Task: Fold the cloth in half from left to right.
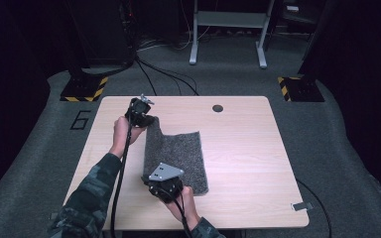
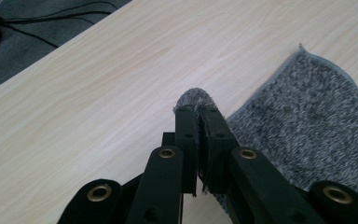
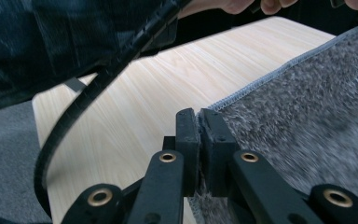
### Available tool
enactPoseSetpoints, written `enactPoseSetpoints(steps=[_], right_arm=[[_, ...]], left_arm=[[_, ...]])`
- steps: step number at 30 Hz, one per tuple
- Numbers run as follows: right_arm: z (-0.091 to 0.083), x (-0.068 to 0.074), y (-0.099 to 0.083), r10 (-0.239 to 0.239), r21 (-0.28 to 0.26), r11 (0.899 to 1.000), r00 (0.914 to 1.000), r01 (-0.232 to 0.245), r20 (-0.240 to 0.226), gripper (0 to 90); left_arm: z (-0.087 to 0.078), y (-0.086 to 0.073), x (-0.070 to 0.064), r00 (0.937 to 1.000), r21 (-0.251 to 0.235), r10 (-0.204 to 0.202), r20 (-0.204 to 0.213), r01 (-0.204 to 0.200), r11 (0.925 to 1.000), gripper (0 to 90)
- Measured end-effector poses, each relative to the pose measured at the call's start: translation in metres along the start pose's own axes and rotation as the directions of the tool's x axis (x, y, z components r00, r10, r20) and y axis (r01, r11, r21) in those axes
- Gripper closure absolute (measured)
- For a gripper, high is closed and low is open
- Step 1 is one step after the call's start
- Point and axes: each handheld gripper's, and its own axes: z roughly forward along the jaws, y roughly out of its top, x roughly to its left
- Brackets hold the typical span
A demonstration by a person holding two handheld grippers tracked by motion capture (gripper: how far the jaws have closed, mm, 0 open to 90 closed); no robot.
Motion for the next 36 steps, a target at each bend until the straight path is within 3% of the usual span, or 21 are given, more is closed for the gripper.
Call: enactPoseSetpoints(steps=[8,19,28,36], right_arm=[[-0.015,-0.014,-0.023,0.057,0.034,0.998,0.9968,-0.059,0.055,86.3],[-0.032,-0.034,-0.047,0.102,0.055,0.993,0.9878,-0.109,0.117,86.2],[-0.044,-0.049,-0.063,0.134,0.073,0.986,0.9782,-0.147,0.159,86.2],[-0.055,-0.060,-0.078,0.189,0.072,0.976,0.9634,-0.206,0.190,86.1]], left_arm=[[0.022,0.014,-0.020,0.9990,0.025,0.028,0.036,-0.029,0.9993,86.1],[0.050,0.024,-0.039,0.9977,0.030,0.019,0.065,-0.021,0.9993,85.7],[0.067,0.030,-0.055,0.9964,0.032,0.022,0.081,-0.025,0.9992,85.5],[0.081,0.035,-0.064,0.9956,0.047,0.030,0.088,-0.035,0.9983,85.3]])
